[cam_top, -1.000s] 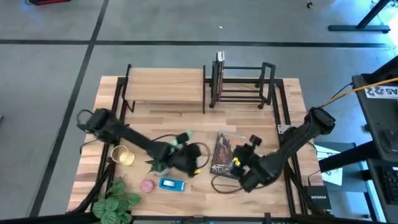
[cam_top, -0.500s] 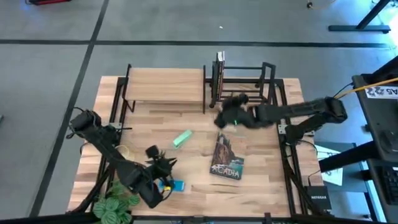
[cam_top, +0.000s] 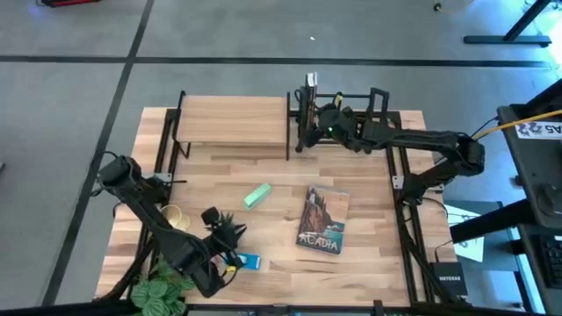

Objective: Stock shelves
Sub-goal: Remove the red purple book from the bookshelf

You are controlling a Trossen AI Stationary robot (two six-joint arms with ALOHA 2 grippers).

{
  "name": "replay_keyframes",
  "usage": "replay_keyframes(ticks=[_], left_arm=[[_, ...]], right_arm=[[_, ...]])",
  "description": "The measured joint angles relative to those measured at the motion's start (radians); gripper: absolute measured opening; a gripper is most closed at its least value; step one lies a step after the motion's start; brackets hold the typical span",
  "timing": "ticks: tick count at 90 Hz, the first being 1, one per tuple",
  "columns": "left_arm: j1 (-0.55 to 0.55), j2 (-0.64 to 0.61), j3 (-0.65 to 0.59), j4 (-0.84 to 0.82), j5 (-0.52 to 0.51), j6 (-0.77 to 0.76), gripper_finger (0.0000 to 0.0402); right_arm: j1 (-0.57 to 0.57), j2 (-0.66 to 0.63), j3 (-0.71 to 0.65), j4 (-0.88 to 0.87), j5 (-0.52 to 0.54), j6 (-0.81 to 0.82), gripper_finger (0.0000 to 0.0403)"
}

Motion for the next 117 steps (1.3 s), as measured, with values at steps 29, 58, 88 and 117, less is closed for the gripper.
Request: replay_keyframes(ticks=[29,58,88,117], left_arm=[[0.0,0.0,0.0,0.002,-0.001,0.0,0.0021],[0.001,0.0,0.0,0.002,-0.002,-0.001,0.0021],[0.001,0.0,0.0,0.003,-0.01,-0.001,0.0021],[0.025,0.0,0.0,0.045,-0.029,0.044,0.0021]], right_arm=[[-0.004,0.028,0.0,0.0,0.054,0.003,0.0177],[-0.004,0.029,0.0,-0.019,0.052,0.003,0.0035],[0.074,-0.05,0.134,-0.322,0.149,-0.027,0.0004],[0.407,-0.056,0.392,-0.934,-0.052,0.332,0.0001]])
